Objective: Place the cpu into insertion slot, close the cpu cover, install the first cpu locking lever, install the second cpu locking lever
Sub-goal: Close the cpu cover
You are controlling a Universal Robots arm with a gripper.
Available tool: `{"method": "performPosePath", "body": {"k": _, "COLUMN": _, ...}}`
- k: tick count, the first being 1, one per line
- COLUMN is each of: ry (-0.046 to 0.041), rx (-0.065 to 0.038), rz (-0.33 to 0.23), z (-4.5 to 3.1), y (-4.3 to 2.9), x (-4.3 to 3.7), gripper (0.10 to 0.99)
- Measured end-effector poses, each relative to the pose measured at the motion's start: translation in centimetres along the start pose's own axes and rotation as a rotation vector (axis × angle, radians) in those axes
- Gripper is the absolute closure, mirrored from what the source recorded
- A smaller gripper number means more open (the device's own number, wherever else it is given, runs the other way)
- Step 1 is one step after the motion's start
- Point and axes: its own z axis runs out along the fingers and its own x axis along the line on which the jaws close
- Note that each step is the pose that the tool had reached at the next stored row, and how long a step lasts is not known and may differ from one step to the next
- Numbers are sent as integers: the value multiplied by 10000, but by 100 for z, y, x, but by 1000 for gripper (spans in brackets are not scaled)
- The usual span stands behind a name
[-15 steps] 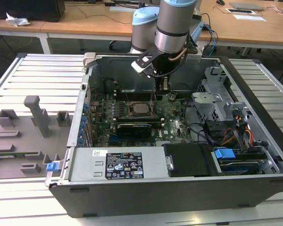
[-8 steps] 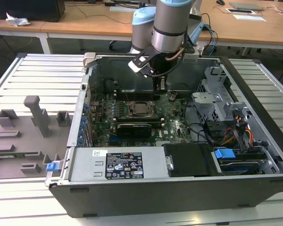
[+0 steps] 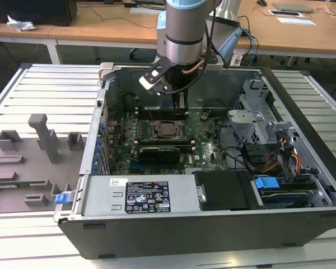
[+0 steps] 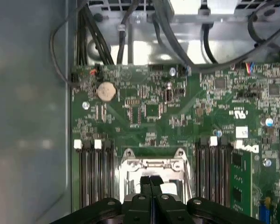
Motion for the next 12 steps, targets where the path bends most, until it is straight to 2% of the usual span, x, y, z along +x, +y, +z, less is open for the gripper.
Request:
{"method": "performPosePath", "body": {"k": 8, "ry": 1, "rx": 1, "rz": 2, "z": 38, "y": -165, "x": -43, "gripper": 980}}
{"method": "performPosePath", "body": {"k": 12, "ry": 0, "rx": 6, "rz": 0, "z": 48, "y": -186, "x": -56, "gripper": 980}}
